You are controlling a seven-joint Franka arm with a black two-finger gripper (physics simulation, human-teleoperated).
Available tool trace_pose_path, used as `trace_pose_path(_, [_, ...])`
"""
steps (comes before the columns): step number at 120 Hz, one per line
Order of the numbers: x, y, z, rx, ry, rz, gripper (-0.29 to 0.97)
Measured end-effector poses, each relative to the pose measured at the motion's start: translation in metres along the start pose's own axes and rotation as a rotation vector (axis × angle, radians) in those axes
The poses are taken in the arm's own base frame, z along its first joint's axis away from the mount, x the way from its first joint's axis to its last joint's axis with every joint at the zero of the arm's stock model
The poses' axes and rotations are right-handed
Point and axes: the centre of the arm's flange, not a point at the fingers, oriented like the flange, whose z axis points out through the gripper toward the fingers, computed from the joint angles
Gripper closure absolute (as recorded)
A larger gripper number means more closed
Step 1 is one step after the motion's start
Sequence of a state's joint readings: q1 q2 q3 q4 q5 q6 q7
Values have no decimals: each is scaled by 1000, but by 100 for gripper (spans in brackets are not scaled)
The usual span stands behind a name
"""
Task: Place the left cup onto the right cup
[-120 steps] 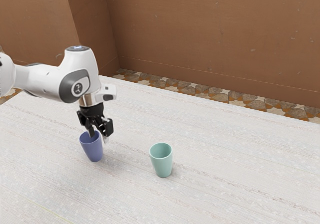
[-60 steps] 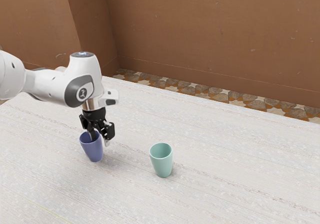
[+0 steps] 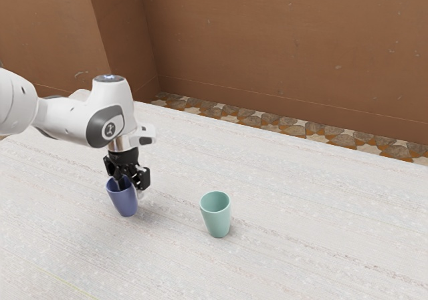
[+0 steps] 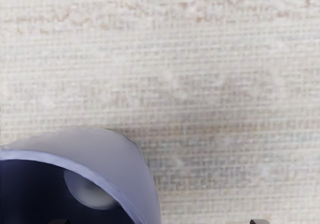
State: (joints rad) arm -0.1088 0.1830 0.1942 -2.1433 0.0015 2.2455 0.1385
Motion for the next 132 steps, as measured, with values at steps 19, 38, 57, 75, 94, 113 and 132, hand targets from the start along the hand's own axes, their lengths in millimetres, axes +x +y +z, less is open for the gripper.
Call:
trace_pose_path(19, [3, -2, 6, 4, 14, -4, 24])
trace_pose_path(38, [5, -2, 13, 4, 18, -9, 26])
trace_pose_path(57, [7, -2, 18, 6, 24, -10, 39])
trace_pose_path(75, [8, -2, 18, 6, 31, -10, 61])
trace_pose_path(94, [8, -2, 18, 7, 35, -9, 71])
trace_pose_path(113, [8, -2, 16, 8, 39, -8, 75])
trace_pose_path(132, [7, -4, 7, 8, 50, -11, 77])
